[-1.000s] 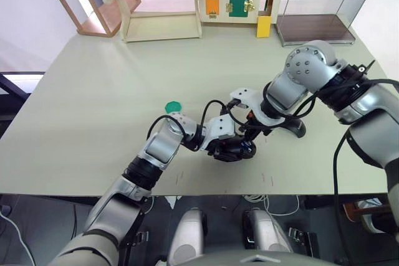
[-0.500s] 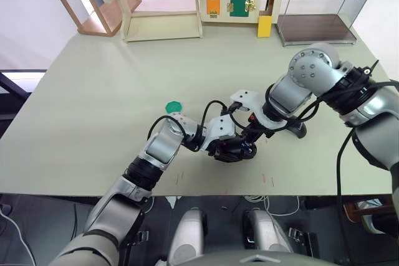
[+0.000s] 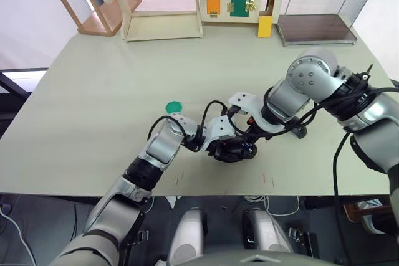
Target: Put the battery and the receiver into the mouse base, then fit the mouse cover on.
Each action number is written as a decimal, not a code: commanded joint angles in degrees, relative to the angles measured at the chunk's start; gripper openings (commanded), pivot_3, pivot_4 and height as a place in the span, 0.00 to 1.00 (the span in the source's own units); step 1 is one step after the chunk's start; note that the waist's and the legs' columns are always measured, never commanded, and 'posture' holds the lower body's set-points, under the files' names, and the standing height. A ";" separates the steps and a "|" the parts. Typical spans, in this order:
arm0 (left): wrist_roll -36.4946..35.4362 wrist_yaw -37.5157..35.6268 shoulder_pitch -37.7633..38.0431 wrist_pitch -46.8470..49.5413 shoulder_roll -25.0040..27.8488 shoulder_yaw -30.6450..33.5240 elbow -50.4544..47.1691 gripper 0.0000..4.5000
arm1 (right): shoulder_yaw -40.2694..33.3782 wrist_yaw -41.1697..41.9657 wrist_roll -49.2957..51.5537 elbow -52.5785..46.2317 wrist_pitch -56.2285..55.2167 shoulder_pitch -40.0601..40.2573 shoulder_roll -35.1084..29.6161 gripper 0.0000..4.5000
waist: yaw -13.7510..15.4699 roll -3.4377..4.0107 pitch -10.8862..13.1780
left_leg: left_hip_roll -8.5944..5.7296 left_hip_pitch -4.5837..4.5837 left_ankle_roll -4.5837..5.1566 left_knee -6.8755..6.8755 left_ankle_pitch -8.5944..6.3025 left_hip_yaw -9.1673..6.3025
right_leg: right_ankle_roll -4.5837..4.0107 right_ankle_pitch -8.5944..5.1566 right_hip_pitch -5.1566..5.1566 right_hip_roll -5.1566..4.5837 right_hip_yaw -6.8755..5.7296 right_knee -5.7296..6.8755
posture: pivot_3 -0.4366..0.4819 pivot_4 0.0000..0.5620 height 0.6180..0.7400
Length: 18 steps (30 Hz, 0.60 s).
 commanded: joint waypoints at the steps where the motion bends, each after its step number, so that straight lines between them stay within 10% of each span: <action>1: 0.83 -0.99 1.80 1.51 -0.76 -4.25 1.64 0.66 | -1.26 1.00 0.10 -2.63 0.27 0.61 -1.45 0.00 | 0.00 0.00 0.00 | 0.00 0.00 0.00 0.00 0.00 0.00 | 0.00 0.00 0.00 0.00 0.00 0.00 | 0.48 0.27 1.00; 8: 0.93 -0.94 1.75 1.52 -0.92 -4.26 1.84 0.66 | -0.93 1.53 0.28 -4.16 0.27 2.10 -2.41 0.00 | 0.33 0.00 0.00 | 0.00 -0.02 0.00 -0.01 0.00 0.00 | -0.01 0.00 0.00 0.00 -0.01 -0.07 | 0.48 0.27 1.00; 14: 0.96 -0.95 1.99 1.70 -0.84 -4.26 1.58 0.66 | -1.59 2.08 -0.76 -3.93 0.27 2.04 -2.36 0.44 | 0.58 0.00 -0.01 | 0.01 -0.04 0.03 -0.07 -0.02 0.00 | -0.01 0.00 0.00 0.00 -0.03 -0.17 | 0.48 0.27 1.00; 18: 0.94 -0.96 1.94 1.65 -0.84 -4.22 1.75 0.66 | -1.91 2.66 -1.08 -3.47 0.27 1.69 -2.41 0.44 | 0.70 0.01 0.00 | 0.01 -0.05 0.03 -0.08 -0.02 0.01 | -0.02 -0.01 -0.01 0.00 -0.03 -0.19 | 0.48 0.27 1.00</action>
